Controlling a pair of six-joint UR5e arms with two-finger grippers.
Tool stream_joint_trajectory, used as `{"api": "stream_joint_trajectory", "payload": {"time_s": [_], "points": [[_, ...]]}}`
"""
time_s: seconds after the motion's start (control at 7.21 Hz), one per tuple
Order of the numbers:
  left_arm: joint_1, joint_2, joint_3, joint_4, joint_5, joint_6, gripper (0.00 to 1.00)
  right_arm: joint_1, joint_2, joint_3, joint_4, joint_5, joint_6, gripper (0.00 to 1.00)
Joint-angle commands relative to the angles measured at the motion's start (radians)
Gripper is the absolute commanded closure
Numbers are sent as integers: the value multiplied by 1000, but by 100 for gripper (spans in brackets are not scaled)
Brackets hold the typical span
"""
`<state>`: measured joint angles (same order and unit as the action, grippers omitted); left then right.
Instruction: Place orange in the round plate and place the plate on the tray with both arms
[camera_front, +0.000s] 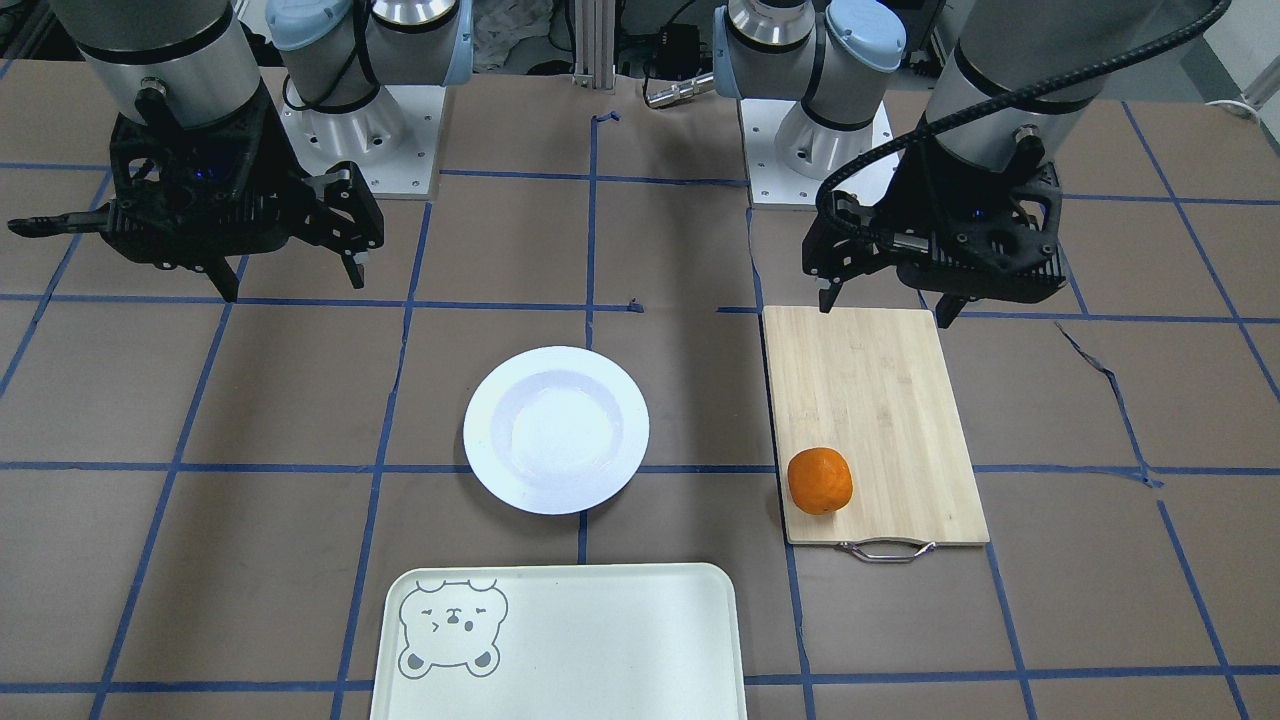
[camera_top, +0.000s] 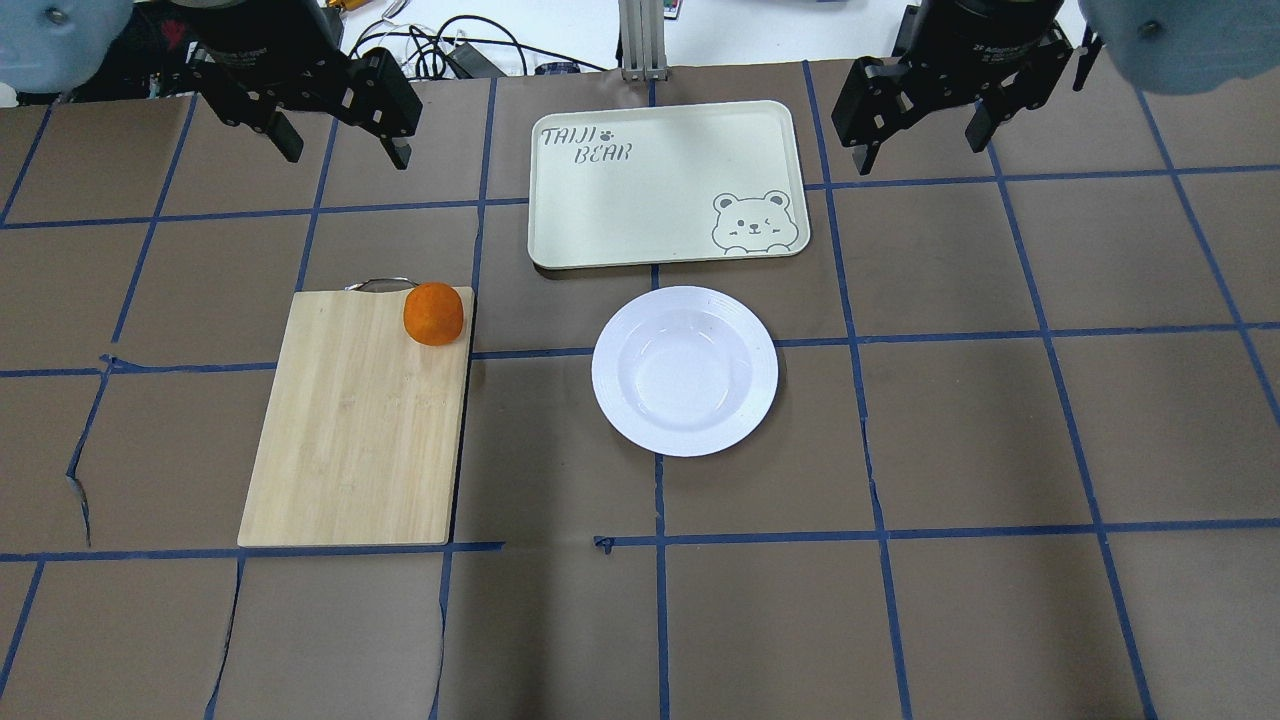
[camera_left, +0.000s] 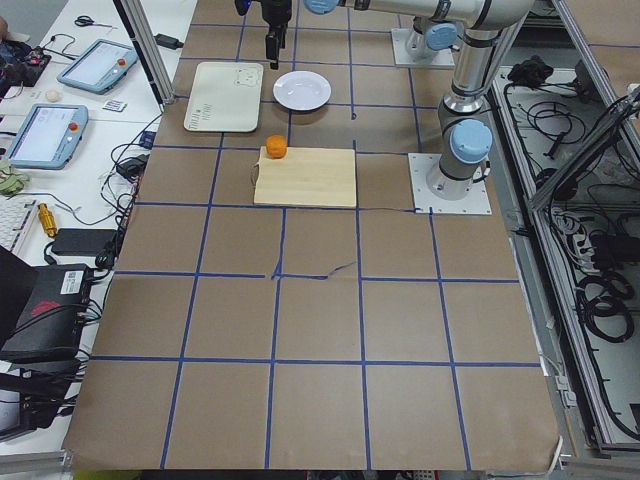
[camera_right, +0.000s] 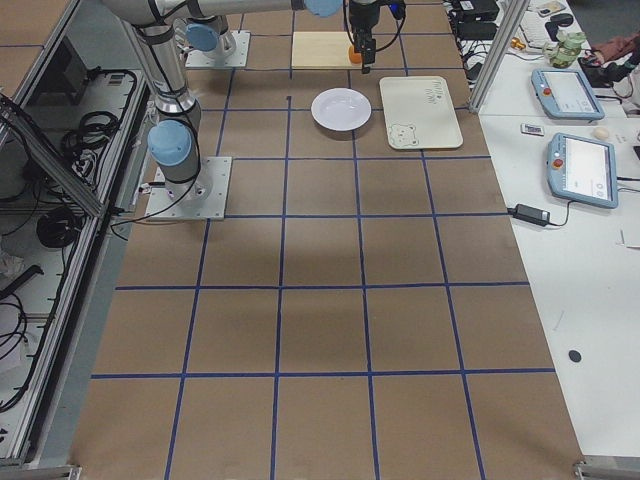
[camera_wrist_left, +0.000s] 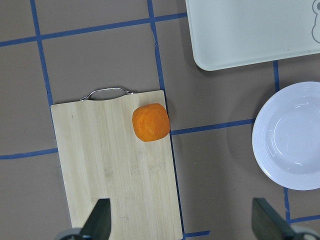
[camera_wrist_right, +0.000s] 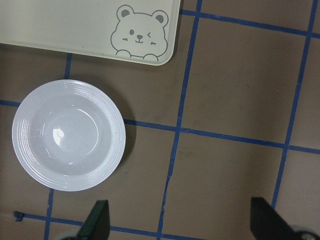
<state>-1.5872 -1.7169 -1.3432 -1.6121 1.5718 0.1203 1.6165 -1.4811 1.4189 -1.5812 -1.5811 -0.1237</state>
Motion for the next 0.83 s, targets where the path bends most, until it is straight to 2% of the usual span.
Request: {"api": "stream_joint_trajectory", "payload": {"time_s": [0.0,0.69], "points": [[1,-3,-1,0,4,1,0,-6,-4,0,-2,0,1,0],[1,0,-7,0,13,-4,0,-4,-4,2,4,0,22,0]]}}
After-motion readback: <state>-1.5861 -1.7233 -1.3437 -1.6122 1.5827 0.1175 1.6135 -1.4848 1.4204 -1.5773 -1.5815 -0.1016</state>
